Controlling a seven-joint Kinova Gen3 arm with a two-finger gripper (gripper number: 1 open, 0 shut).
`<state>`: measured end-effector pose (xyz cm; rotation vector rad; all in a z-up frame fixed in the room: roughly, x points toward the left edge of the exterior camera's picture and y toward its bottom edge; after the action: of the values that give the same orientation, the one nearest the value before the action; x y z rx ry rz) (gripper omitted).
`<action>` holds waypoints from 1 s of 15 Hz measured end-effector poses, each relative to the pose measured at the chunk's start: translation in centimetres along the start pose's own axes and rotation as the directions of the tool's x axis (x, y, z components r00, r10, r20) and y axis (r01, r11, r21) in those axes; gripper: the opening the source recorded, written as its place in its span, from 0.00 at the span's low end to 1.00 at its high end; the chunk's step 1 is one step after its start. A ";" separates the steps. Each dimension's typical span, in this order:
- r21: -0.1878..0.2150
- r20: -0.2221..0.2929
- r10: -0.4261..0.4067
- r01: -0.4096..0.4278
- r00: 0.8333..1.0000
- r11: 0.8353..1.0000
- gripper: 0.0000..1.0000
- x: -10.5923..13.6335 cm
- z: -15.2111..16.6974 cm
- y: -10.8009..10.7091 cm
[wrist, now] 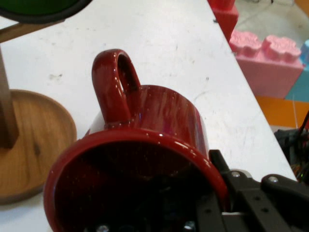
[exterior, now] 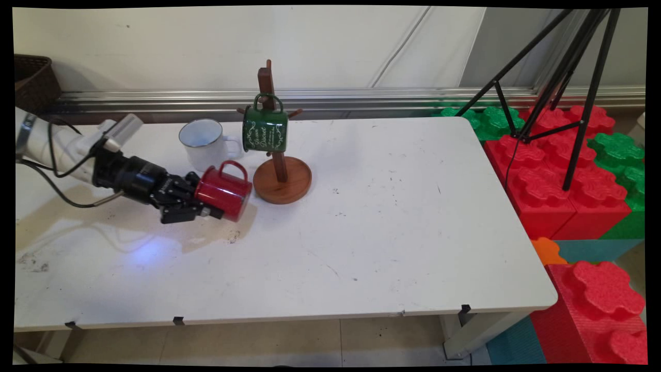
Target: Place the picked object on the table
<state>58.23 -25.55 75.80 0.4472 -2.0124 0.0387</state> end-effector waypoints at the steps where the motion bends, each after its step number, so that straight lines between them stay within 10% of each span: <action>1: 0.008 0.013 0.013 -0.013 1.000 1.000 0.00 0.1 -0.7 0.1; 15: 0.079 0.182 0.140 -0.157 0.973 0.985 0.00 0.9 -7.3 1.9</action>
<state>63.52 -22.46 80.32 0.3676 -2.2228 0.1918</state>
